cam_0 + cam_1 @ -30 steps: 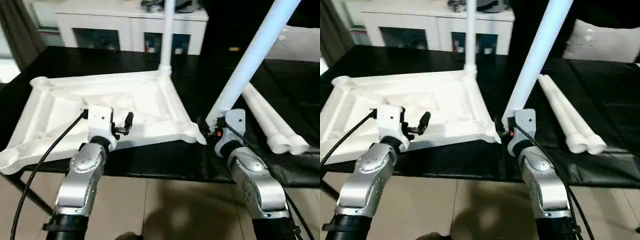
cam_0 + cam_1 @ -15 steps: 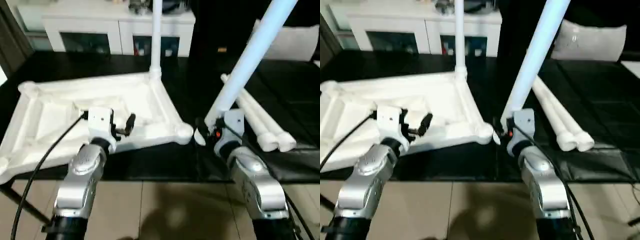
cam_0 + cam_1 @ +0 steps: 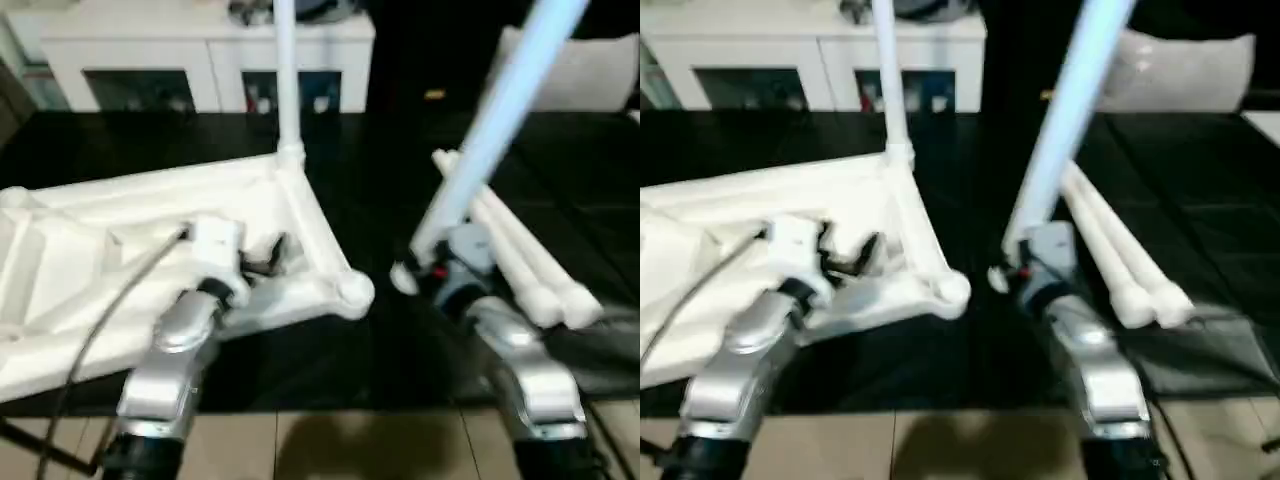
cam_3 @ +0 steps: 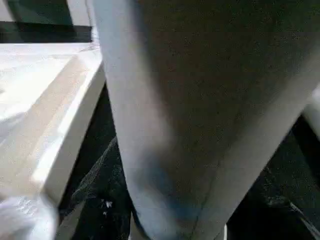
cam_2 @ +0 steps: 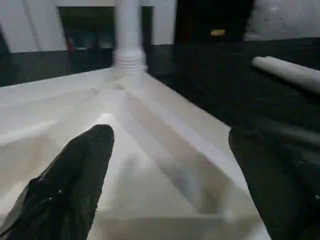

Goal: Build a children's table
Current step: Move to table

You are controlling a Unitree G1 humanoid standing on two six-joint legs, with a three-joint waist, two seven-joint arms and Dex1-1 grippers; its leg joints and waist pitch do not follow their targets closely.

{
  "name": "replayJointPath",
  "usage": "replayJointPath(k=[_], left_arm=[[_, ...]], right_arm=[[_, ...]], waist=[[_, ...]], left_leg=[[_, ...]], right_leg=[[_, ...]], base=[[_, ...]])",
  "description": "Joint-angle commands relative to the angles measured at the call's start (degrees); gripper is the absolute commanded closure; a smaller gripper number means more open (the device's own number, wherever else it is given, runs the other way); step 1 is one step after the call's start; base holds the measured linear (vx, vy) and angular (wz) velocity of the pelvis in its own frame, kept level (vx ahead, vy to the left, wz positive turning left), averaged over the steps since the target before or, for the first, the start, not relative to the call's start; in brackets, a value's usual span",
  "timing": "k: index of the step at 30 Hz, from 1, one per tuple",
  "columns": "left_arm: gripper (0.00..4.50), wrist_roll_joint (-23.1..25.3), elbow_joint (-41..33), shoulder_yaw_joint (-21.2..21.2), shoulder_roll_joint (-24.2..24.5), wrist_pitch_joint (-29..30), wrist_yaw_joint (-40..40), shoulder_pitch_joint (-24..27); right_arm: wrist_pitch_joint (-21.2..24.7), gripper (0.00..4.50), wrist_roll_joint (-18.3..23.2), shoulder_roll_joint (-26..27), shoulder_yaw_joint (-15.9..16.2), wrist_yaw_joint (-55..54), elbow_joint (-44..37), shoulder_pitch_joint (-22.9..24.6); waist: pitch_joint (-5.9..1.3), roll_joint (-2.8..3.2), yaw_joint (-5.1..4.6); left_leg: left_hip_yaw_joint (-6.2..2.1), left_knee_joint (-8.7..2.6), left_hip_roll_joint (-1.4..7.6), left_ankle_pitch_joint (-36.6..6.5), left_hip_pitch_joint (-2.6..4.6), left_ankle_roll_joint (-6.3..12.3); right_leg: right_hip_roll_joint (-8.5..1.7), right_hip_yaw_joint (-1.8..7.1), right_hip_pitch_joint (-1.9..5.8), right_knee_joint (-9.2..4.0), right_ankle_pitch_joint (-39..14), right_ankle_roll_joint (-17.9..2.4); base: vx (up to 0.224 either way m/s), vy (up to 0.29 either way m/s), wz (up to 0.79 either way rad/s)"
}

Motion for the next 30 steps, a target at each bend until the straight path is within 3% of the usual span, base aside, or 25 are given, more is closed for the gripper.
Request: replayJointPath(k=[1,2,3,4,5,6,7,8,9,10,11,12,14,15,16,17,19,20,21,23,26,27,28,29,30], left_arm=[[0.32,0.42,0.0,0.97,0.9,-0.19,-0.32,0.15],[0.32,0.5,0.01,0.82,0.9,-0.26,-0.44,0.21],[0.32,0.93,-0.04,0.28,0.81,-0.66,-0.58,0.67],[0.32,1.14,-0.15,0.16,0.76,-0.48,-0.41,0.86],[0.32,1.17,-0.24,0.16,0.74,-0.6,-0.36,1.02],[0.32,1.2,-0.41,0.01,1.11,-0.09,-0.49,1.16],[0.32,1.22,-0.53,-0.11,1.38,0.26,-0.61,1.24],[0.32,0.73,-0.78,-0.2,1.78,-0.02,-1.62,1.52],[0.32,0.61,-1.0,-0.5,2.63,-0.1,-2.87,1.77],[0.32,0.45,-1.05,-0.63,3.08,-0.13,-3.64,1.88],[0.32,0.1,-1.11,-0.9,3.87,0.63,-4.77,1.97],[0.32,-0.28,-1.16,-1.14,4.58,1.33,-5.87,2.01],[0.32,-1.05,-1.36,-1.43,5.55,1.58,-8.11,2.07],[0.06,-2.0,-1.7,-2.47,7.58,1.9,-12.43,2.02],[0.0,-2.59,-2.02,-3.76,9.49,2.42,-16.21,1.98],[0.0,-2.59,-2.21,-4.79,10.8,2.6,-18.49,1.97],[0.0,-1.23,-2.14,-8.0,14.78,2.34,-24.0,1.54],[0.0,-0.94,-1.93,-8.46,15.48,2.35,-24.72,1.29],[0.0,-0.55,-1.38,-8.96,16.29,2.19,-25.68,0.77],[0.0,-0.81,-0.73,-9.76,17.42,2.22,-28.05,0.0],[0.0,-0.97,0.15,-11.53,19.44,2.44,-32.29,-1.48],[0.3,-1.34,1.12,-12.09,20.39,3.09,-34.59,-2.7],[0.37,-1.56,1.56,-12.43,20.94,3.59,-35.78,-3.31],[0.37,-1.62,1.93,-12.92,21.43,3.9,-36.91,-3.82],[0.37,-1.54,2.26,-13.38,21.87,3.91,-37.85,-4.23]], right_arm=[[-0.45,2.59,-0.04,0.71,1.01,0.01,-0.71,-0.36],[-0.54,2.59,-0.05,0.63,1.07,0.13,-0.64,-0.36],[-0.85,2.59,-0.02,0.25,1.34,0.78,-0.28,-0.68],[-1.05,2.59,0.22,0.01,1.44,1.29,-0.14,-0.9],[-1.11,2.59,0.58,-0.23,1.53,1.96,-0.12,-1.08],[-1.21,2.59,0.97,-0.52,1.77,2.95,-0.3,-1.12],[-1.28,2.59,1.22,-0.72,1.94,3.63,-0.44,-1.13],[-1.44,2.59,1.41,-1.0,2.04,4.29,-0.67,-1.12],[-1.51,2.59,1.73,-1.31,1.86,4.83,-0.76,-1.21],[-1.57,2.59,1.81,-1.44,1.73,4.95,-0.74,-1.29],[-2.02,2.59,1.76,-1.52,1.41,5.17,-0.59,-1.43],[-2.53,2.59,1.79,-1.52,1.1,5.44,-0.47,-1.53],[-3.44,2.59,2.45,-1.53,0.76,6.21,-0.54,-1.56],[-3.08,2.59,4.5,-1.96,0.69,8.67,-0.76,-1.59],[-2.71,2.59,5.35,-2.4,0.71,9.87,-0.66,-1.77],[-2.57,2.59,5.46,-2.68,0.67,10.15,-0.42,-1.98],[-2.72,2.59,6.01,-3.22,-0.07,10.86,0.49,-2.9],[-2.55,2.59,6.62,-3.2,-0.45,11.31,0.61,-3.19],[-2.76,2.59,7.24,-3.34,-0.67,12.3,0.73,-3.58],[-3.67,2.59,6.94,-3.81,-0.63,13.12,1.13,-4.03],[-3.52,2.59,8.28,-3.9,-1.37,14.73,1.74,-4.62],[-2.46,2.59,8.55,-5.0,-1.07,16.04,1.87,-4.7],[-2.35,2.59,8.52,-5.64,-0.75,16.79,1.93,-4.62],[-2.63,2.59,8.54,-6.1,-0.55,17.51,1.98,-4.48],[-3.03,2.59,8.66,-6.38,-0.49,18.01,2.15,-4.43]], waist=[[-2.87,1.98,0.19],[-3.91,2.76,-1.01],[-4.46,1.25,-3.03],[-4.52,0.93,-2.62],[-4.33,0.76,-2.51],[-3.71,-0.14,-1.97],[-4.13,-2.19,-0.89],[-3.74,-4.15,0.76],[-3.75,-4.2,1.42],[-4.28,-3.91,1.4],[-4.41,-3.3,1.46],[-4.07,-2.53,1.09],[-3.62,-2.07,0.98],[-3.28,-1.86,0.85],[-3.04,-1.65,0.96],[-2.79,-1.61,1.04],[-1.84,-1.77,1.0],[-1.09,-1.82,0.97],[-1.22,-1.52,1.05],[-1.45,-1.45,1.31],[-1.72,-1.21,1.54],[-1.76,-1.17,1.51],[-1.77,-0.86,1.58],[-1.86,-0.97,1.61],[-2.04,-0.6,1.74]], left_leg=[[-1.87,-6.55,4.87,11.03,1.31,6.71],[-4.63,-6.6,8.22,9.14,6.75,11.54],[-8.62,-7.5,11.52,7.36,10.74,20.41],[-9.06,-6.32,11.66,13.45,11.84,26.24],[-8.76,-5.91,11.43,17.65,11.59,28.0],[-5.89,-5.8,9.34,23.1,9.0,27.82],[-2.24,-2.95,4.78,21.63,6.2,21.03],[0.65,-1.27,0.03,9.86,0.82,11.95],[0.27,-1.66,0.54,7.82,0.02,8.26],[-0.35,-3.64,1.51,11.69,0.0,2.8],[-0.18,-3.87,1.67,14.65,0.65,1.18],[0.08,-4.85,2.44,11.22,1.54,-1.05],[-0.03,-5.72,3.36,5.28,2.08,-2.62],[-0.11,-6.58,4.26,0.11,2.45,-3.66],[-0.05,-6.95,4.69,-3.27,2.76,-4.36],[0.1,-7.19,4.78,-5.52,3.01,-4.74],[0.42,-8.0,4.8,-13.9,3.31,-6.48],[0.28,-8.27,4.61,-23.36,4.07,-8.99],[0.02,-8.31,4.54,-24.06,4.12,-9.52],[0.01,-8.39,4.58,-22.32,3.97,-9.53],[0.46,-8.49,4.48,-18.37,3.72,-8.8],[0.52,-8.48,4.46,-17.48,3.61,-8.47],[0.61,-8.44,4.44,-17.32,3.65,-8.51],[0.61,-8.42,4.42,-16.91,3.61,-8.41],[0.62,-8.33,4.38,-15.26,3.38,-8.24]], right_leg=[[-1.28,-0.56,2.57,-2.24,7.18,-11.74],[-0.09,-1.3,-1.1,0.98,1.67,-9.77],[-1.28,-0.7,-5.05,4.95,-5.34,-6.26],[-2.05,0.63,-7.65,6.12,-4.65,-1.13],[-2.62,1.08,-8.64,6.59,-3.33,0.94],[-3.18,2.06,-8.33,5.09,2.71,2.56],[-5.03,4.46,-6.31,-0.75,13.71,0.88],[-7.72,8.05,-1.3,-2.29,20.57,0.63],[-8.68,8.54,-0.14,-2.59,24.68,-1.08],[-6.93,6.21,0.62,-0.26,36.36,-2.54],[-5.71,5.3,0.02,0.3,41.67,-3.64],[-4.43,4.17,-0.58,-0.25,38.44,-6.54],[-4.13,3.77,-0.86,-1.03,26.2,-9.38],[-4.15,3.68,-0.86,-1.68,15.02,-12.03],[-4.14,3.88,-1.19,-2.14,8.58,-13.32],[-4.03,4.01,-1.62,-2.46,5.39,-13.54],[-3.93,4.32,-2.35,-3.48,-6.22,-12.64],[-4.32,4.62,-3.26,-4.74,-21.0,-9.59],[-4.53,4.69,-3.18,-4.81,-23.04,-8.82],[-4.68,5.0,-3.23,-5.08,-22.72,-7.8],[-4.46,5.2,-3.16,-4.83,-16.83,-8.9],[-4.35,5.15,-3.04,-4.73,-15.35,-9.5],[-4.22,5.07,-3.09,-4.7,-14.68,-9.94],[-4.24,5.07,-2.98,-4.59,-14.24,-10.11],[-4.3,5.06,-2.71,-4.25,-12.23,-10.71]], base=[[0.207,0.012,0.0],[0.207,0.012,0.0],[0.185,0.018,0.01],[0.114,-0.004,0.04],[0.114,-0.004,0.04],[0.076,-0.016,0.04],[0.0,0.0,0.0],[0.0,0.0,0.0],[-0.002,-0.076,0.1],[0.001,-0.074,-0.01],[0.001,-0.074,-0.01],[-0.02,-0.058,-0.04],[0.0,0.0,0.0],[-0.056,0.006,-0.09],[-0.054,0.015,-0.05],[-0.054,0.015,-0.05],[-0.073,0.016,-0.01],[-0.08,0.017,-0.03],[-0.078,0.017,-0.06],[-0.062,0.012,-0.05],[0.0,0.0,0.0],[0.0,0.0,0.0],[0.0,0.0,0.0],[0.0,0.0,0.0],[0.0,0.0,0.0]])
